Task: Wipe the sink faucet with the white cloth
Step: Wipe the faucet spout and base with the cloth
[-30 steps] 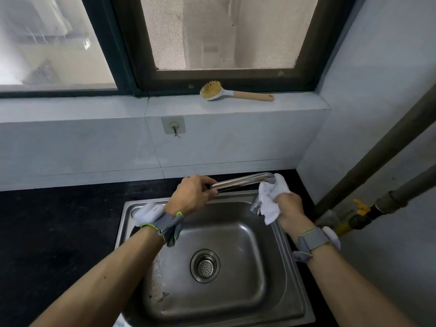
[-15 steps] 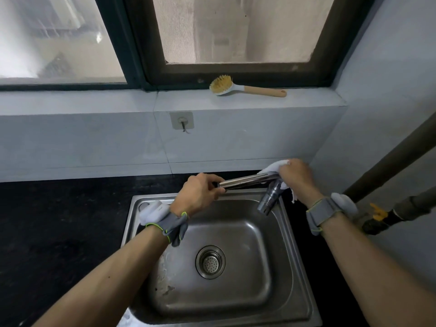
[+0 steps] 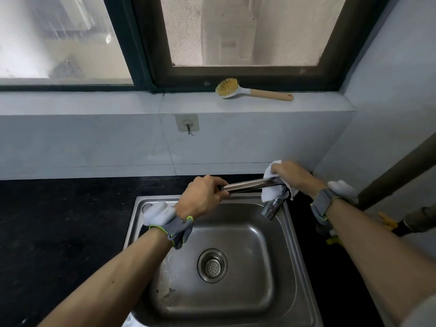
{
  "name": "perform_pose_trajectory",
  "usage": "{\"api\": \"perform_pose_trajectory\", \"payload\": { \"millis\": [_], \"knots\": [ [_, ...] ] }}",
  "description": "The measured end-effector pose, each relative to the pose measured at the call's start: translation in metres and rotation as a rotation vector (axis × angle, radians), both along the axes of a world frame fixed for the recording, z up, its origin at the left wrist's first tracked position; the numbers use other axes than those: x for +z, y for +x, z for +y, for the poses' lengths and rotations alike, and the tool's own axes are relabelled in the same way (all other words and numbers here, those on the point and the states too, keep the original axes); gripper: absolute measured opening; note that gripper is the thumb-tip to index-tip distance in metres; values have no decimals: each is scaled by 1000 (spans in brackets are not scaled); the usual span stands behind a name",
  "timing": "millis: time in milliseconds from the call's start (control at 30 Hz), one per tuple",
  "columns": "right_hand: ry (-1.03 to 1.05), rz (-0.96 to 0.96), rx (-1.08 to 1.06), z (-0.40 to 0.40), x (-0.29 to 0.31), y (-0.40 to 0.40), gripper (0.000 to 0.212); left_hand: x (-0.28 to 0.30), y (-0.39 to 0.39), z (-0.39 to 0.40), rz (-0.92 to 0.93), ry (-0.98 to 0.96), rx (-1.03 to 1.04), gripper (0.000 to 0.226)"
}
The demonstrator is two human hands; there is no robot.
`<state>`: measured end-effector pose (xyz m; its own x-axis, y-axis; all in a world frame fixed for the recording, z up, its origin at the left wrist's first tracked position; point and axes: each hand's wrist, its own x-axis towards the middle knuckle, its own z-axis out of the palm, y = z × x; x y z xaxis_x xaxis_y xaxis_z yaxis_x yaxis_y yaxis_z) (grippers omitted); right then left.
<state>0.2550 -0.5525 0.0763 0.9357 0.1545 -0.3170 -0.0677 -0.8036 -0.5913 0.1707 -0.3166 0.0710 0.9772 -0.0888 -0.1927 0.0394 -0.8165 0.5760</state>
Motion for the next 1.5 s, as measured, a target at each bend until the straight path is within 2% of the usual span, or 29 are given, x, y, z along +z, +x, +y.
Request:
{"api": "perform_pose_trajectory", "payload": {
  "millis": [367,567,700,867,933,1033,1100,1167,1267,1333,1500],
  "knots": [
    [552,-50,-594,-8,-54,-23,34,-7,0,2,-71,4,-10,33],
    [653,-204,-980,23,-63,-48,39,-11,0,1,-93,-5,-16,31],
    [732,-153,-1168,38,-57,-57,30,-11,1,0,-96,-35,13,29],
    [1108,-5,-1280,31,-51,-57,38,-10,3,-3,-86,-33,10,30],
    [1058,10,-1294,15,-58,-57,35,-9,3,-2,-75,-43,14,32],
    [749,-91,-1222,-6,-60,-60,39,-12,1,0,-72,-70,35,34],
    [472,-194,-1093,-15,-57,-60,42,-14,0,0,-70,-82,44,34],
    [293,-241,-876,-20,-55,-54,40,-15,-1,0,-68,-86,43,34],
    [230,-103,-575,-26,-55,-46,28,-12,-2,-1,-79,-72,45,34],
    [169,-13,-452,-28,-60,-44,25,-11,-3,-2,-91,-52,41,35],
    [214,38,-483,-27,-68,-43,26,-10,-3,-3,-81,-64,49,39]
  ]
}}
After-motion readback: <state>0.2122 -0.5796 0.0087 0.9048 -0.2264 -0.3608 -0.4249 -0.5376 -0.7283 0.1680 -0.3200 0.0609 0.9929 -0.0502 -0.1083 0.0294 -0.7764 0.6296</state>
